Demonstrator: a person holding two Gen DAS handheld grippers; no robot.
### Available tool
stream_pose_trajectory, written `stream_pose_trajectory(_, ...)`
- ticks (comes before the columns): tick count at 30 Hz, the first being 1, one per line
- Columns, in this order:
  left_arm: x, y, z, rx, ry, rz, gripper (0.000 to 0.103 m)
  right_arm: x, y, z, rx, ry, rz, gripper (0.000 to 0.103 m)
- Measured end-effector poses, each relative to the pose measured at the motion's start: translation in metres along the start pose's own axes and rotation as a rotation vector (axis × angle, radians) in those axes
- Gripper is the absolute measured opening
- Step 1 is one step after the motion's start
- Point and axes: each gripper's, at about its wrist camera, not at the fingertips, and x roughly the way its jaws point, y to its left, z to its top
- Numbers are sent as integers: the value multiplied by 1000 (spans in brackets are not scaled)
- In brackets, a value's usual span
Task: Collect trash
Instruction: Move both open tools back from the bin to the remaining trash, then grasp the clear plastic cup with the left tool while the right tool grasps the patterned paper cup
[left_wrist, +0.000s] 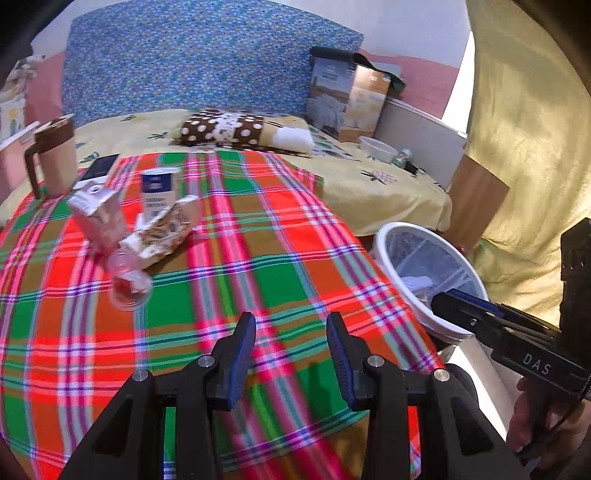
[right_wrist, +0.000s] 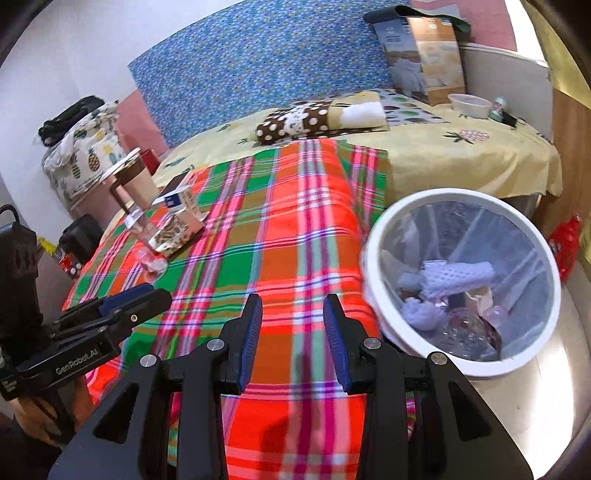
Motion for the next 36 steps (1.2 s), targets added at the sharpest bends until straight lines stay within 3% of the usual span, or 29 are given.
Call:
stream_pose_trajectory(15, -4, 70, 13, -97, -31, 209, 40, 22, 39, 17, -88, 5, 68, 37)
stream_pose_trajectory(20, 5, 90, 17, -126, -23, 239, 40, 29, 45, 22, -98, 13, 76, 37)
stream_pose_trajectory(24, 14, 99, 21, -135, -18, 250, 46, 35, 47, 24, -103, 24, 79, 37)
stream_pose_trajectory(36, 41, 120, 31, -165, 5, 255, 46, 48, 53, 29, -115, 53, 78, 37)
